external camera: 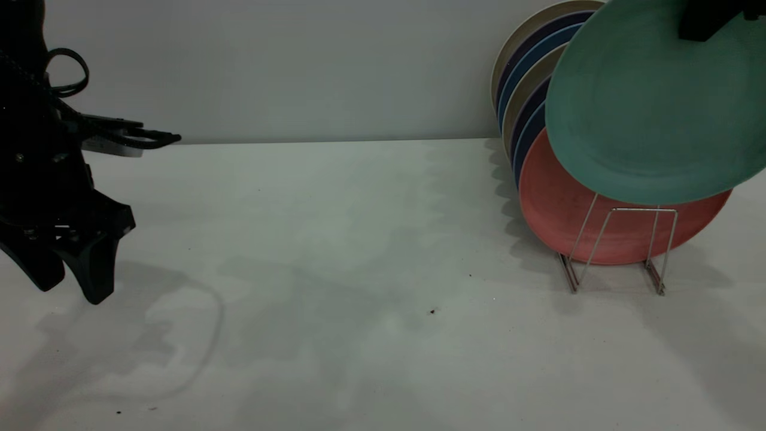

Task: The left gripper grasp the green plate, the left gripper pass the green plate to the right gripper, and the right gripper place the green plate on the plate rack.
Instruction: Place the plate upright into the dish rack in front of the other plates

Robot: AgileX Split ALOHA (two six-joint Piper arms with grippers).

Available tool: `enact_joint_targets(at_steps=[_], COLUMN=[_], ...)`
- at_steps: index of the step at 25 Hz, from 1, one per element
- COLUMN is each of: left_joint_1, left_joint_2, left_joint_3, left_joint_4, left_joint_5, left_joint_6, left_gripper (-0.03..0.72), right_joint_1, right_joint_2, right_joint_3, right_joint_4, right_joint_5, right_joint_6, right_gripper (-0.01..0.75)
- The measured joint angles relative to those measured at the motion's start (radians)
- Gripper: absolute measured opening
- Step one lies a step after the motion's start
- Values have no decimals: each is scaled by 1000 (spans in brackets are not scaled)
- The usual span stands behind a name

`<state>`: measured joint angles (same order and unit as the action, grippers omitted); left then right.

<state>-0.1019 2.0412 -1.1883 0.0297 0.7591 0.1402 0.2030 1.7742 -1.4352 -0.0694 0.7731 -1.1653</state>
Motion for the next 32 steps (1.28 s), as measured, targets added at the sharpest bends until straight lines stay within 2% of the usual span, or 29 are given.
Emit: enact_joint_targets(at_steps=[6,32], left_joint_1=[0,0], left_joint_2=[0,0], left_joint_3=[-2,-2], left_joint_4=[0,0], left_joint_5=[-3,-3], left_joint_6=[-1,-1], left_gripper=[564,564], right_joint_1=[0,0], right_joint_2=[0,73], right_joint_3=[0,0], right_joint_4=[0,34], right_joint_5=[-38,-23], right_joint_6=[8,22], right_gripper=[117,117])
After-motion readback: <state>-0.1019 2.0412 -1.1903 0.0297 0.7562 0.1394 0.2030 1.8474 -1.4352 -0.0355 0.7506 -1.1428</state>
